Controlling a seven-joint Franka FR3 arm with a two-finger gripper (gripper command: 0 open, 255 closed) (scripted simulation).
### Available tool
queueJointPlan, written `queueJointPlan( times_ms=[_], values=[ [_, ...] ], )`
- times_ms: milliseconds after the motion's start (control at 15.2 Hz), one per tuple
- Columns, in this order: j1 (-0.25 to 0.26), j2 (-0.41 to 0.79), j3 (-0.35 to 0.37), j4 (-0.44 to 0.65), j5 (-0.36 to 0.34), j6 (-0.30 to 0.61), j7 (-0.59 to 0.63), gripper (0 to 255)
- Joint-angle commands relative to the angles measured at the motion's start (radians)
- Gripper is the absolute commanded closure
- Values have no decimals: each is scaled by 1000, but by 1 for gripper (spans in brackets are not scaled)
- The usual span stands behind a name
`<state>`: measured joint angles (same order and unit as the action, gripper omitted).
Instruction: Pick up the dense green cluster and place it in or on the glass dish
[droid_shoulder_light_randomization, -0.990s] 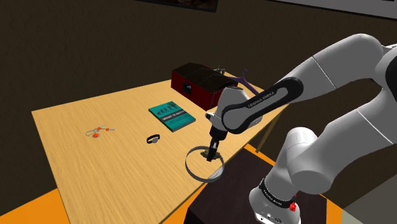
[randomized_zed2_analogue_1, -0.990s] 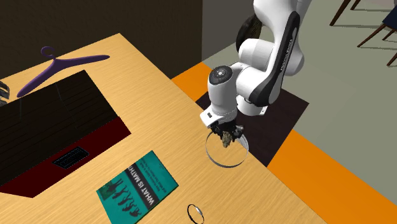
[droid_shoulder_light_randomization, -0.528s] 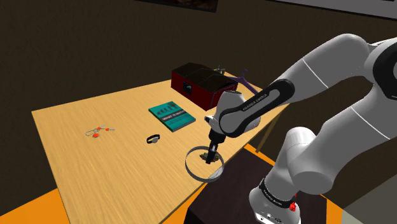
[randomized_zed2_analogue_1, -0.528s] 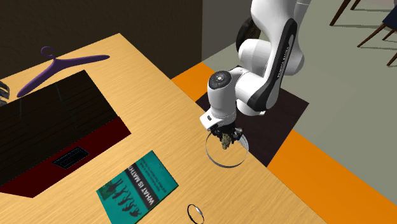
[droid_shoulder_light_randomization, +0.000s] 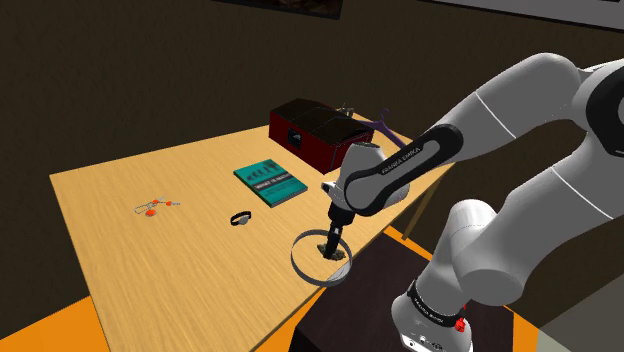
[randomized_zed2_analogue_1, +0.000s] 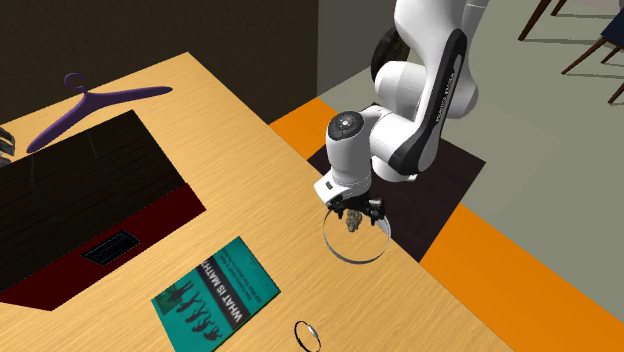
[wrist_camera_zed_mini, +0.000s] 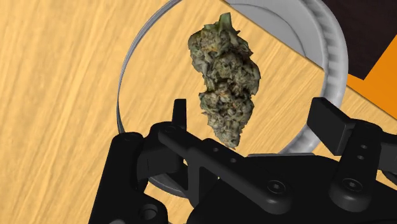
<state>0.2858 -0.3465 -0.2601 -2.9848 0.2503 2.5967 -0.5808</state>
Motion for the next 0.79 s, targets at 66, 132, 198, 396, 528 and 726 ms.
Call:
queueJointPlan(
  times_ms=[66, 132, 198, 396, 528, 726],
  values=[
    [-29, -48, 10, 6, -36, -54, 23, 0],
    [-53, -94, 19, 14, -64, -108, 40, 0],
    [-72, -135, 25, 25, -86, -161, 54, 0],
    [-86, -166, 29, 36, -100, -202, 62, 0],
    [-86, -166, 29, 36, -100, -202, 62, 0],
    [-86, -166, 29, 36, -100, -202, 62, 0]
  ],
)
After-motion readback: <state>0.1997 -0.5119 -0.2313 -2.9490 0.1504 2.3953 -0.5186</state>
